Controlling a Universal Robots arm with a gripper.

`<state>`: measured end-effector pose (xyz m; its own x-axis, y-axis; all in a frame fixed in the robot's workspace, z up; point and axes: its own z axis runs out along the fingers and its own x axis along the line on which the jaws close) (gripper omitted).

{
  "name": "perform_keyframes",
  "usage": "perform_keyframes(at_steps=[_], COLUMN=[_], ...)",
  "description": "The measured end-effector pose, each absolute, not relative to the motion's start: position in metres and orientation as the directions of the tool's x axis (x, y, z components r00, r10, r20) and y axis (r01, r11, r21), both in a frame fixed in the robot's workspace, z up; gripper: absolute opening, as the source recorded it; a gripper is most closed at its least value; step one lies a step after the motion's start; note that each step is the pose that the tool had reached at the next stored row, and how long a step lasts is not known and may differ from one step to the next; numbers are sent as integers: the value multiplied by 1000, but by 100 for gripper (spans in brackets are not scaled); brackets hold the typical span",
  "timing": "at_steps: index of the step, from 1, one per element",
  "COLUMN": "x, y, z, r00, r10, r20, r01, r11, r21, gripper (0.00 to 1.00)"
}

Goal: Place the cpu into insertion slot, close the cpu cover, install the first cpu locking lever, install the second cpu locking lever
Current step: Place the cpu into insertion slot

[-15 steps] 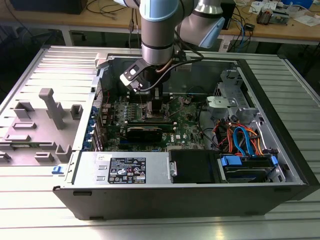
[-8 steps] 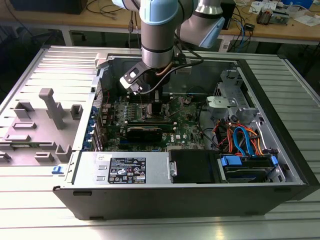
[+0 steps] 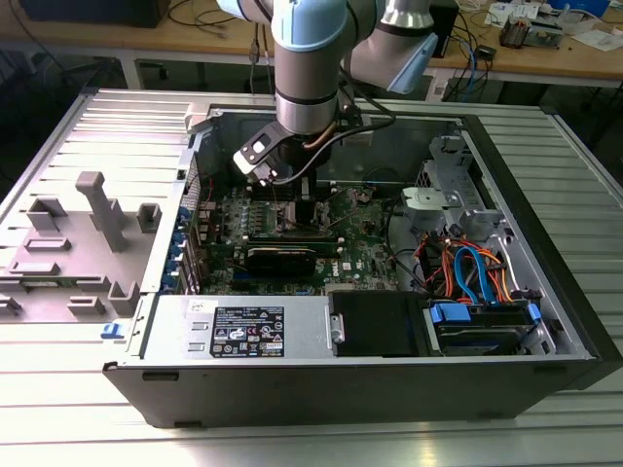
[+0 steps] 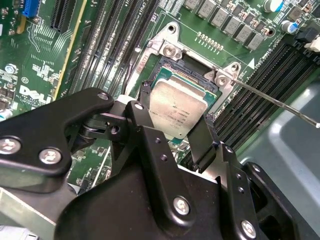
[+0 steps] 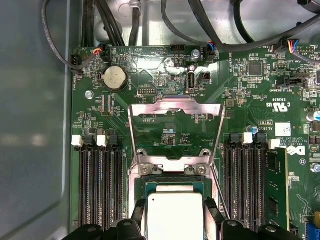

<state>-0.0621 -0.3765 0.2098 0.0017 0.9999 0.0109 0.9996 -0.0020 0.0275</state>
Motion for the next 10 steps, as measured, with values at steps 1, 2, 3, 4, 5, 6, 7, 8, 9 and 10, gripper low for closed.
perform_keyframes(at_steps=[1, 2, 3, 4, 5, 6, 7, 8, 9, 10], x=[-62, -62, -62, -62, -62, -62, -62, -62, -62, -62], y=[-377, -377, -376, -376, -376, -376, -376, -376, -377, -376], z=[209, 209, 209, 209, 209, 209, 209, 209, 209, 209], r00=[2, 2, 3, 3, 3, 4, 4, 4, 4, 4], r10=[1000, 1000, 1000, 1000, 1000, 1000, 1000, 1000, 1000, 1000], r20=[11, 11, 11, 11, 11, 11, 11, 11, 11, 11], r01=[1000, 1000, 1000, 1000, 1000, 1000, 1000, 1000, 1000, 1000], r11=[-2, -3, -3, -3, -4, -4, -4, -4, -4, -4], r21=[27, 27, 27, 27, 27, 27, 27, 27, 27, 27], gripper=[55, 55, 55, 55, 55, 55, 55, 55, 55, 55])
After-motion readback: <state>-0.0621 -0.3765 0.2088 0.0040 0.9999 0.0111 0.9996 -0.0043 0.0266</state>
